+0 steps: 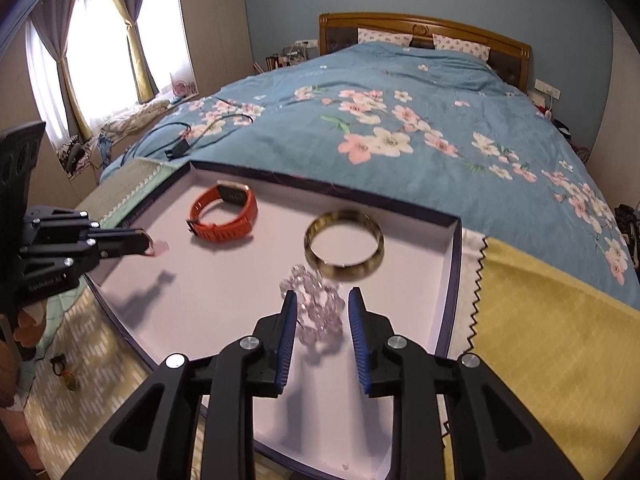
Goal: Organize jewelry
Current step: 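Carry the hair tie into the box with the left tool while the right tool releases the crystal bracelet there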
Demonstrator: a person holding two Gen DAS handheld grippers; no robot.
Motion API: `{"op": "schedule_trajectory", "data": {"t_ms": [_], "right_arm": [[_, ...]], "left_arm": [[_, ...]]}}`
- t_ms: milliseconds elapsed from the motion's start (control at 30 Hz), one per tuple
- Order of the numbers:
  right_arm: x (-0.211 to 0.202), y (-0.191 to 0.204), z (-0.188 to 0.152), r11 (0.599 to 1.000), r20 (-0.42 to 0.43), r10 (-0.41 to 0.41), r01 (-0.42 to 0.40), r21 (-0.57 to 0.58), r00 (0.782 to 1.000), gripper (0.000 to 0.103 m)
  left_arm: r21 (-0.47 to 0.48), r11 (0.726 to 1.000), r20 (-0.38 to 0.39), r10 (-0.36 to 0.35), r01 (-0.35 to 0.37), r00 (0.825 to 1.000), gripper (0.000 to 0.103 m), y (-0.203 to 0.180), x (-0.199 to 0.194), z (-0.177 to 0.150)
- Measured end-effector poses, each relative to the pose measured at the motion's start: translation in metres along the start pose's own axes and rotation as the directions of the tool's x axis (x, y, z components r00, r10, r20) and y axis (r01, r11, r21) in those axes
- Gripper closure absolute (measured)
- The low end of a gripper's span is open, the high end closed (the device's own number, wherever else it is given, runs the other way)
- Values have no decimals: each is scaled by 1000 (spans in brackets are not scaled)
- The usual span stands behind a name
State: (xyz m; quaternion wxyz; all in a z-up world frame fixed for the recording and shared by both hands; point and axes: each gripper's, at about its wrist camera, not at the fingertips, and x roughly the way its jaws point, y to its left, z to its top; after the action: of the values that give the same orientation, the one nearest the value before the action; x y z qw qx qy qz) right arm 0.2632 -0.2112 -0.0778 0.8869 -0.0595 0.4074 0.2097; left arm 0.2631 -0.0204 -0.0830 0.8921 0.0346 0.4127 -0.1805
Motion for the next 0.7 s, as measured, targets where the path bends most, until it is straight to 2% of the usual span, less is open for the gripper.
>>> {"op": "schedule_trajectory", "data": {"t_ms": [167,367,400,433,467,600,700], "right_arm": [[-2,-2,0,999,15,31,-31,26,999,78],[-8,2,0,999,31,43,-44,23,999,70],[-9,1,0,999,33,45,-46,25,998,70],[-11,1,-1,998,36,46,-47,29,998,68],[-13,1,-2,998,40,49,-50,32,998,68],[-26,2,-6,997,64,70,-72,40,996,65],[-40,7,-14,995,81,92,-94,32,992,65]], "left_arm": [[-1,1000,-25,7,-7,1000,100,0,12,4],[0,1000,-33,13,-13,999,99,-1,25,17],[-6,1000,-35,18,-18,999,94,-1,28,19],[-13,1000,-39,20,-20,999,80,0,30,20],[-20,999,-42,25,-26,999,75,1,32,21],[-41,999,-16,25,-26,1000,73,5,24,21],[-31,998,33,47,-46,998,65,6,5,18]]}}
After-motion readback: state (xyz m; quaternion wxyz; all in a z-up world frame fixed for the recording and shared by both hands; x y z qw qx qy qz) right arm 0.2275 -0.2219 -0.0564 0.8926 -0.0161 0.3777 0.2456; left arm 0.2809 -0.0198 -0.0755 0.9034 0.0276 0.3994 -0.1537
